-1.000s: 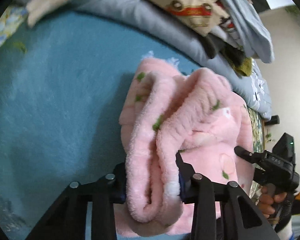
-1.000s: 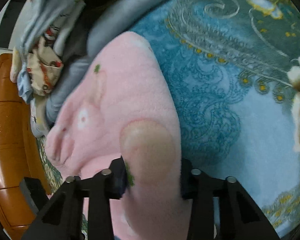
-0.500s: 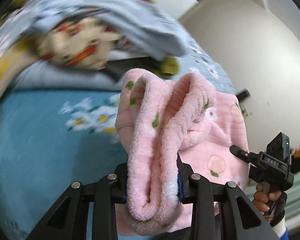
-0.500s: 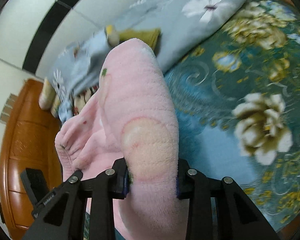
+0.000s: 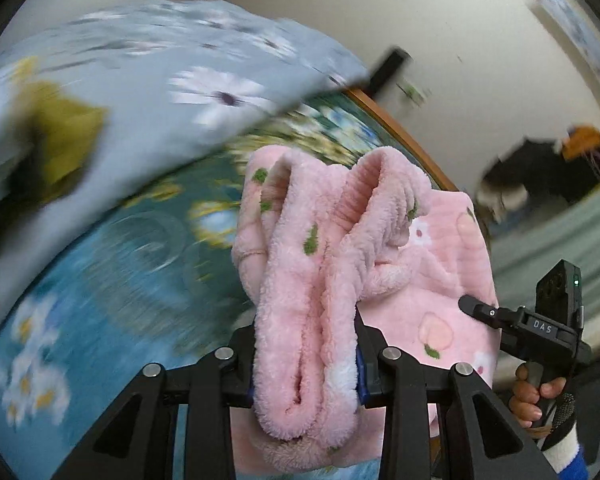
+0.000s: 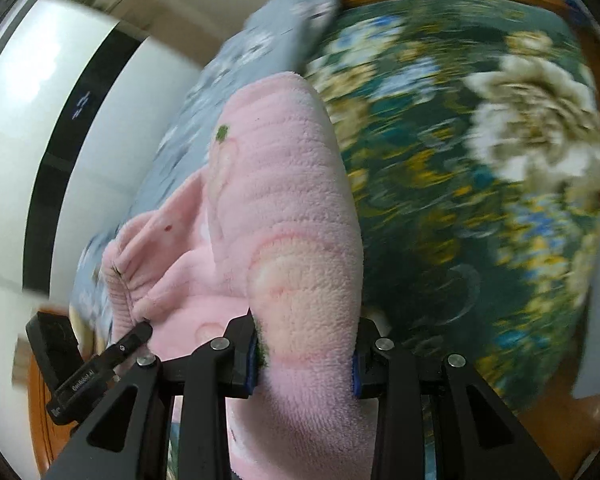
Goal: Fold clothes
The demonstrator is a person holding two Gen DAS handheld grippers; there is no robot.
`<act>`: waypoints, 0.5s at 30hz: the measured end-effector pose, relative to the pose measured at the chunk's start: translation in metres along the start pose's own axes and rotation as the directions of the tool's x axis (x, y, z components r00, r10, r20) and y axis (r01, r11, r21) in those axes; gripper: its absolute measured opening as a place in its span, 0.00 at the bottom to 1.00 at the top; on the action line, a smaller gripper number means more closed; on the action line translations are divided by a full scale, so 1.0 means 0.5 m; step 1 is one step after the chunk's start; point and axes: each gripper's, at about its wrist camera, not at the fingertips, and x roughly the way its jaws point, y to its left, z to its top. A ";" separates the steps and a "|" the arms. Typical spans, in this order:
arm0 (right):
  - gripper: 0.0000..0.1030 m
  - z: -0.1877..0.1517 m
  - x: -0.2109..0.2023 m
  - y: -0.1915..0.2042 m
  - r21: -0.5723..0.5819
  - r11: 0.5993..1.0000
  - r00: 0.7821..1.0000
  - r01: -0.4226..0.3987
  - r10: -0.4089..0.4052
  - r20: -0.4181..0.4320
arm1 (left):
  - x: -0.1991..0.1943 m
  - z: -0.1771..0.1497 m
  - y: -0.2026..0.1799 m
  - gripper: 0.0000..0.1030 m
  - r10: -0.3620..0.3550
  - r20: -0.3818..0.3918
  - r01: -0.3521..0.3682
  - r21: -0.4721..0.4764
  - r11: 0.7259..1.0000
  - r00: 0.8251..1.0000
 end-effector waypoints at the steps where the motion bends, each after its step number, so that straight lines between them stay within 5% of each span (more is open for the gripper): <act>1: 0.33 0.019 -0.005 -0.029 0.032 0.999 1.000 0.011 -0.011 0.015 | 0.032 0.025 -0.019 0.35 -0.007 -0.022 0.008 0.021 1.000 1.000; 8: 0.34 0.151 0.005 -0.159 0.197 0.979 0.994 0.057 -0.074 0.080 | 0.235 0.196 -0.119 0.35 -0.044 -0.163 0.067 0.139 0.988 0.986; 15: 0.34 0.284 0.028 -0.202 0.260 0.965 0.973 0.028 -0.086 0.214 | 0.377 0.371 -0.171 0.35 -0.032 -0.180 0.077 0.251 0.965 0.983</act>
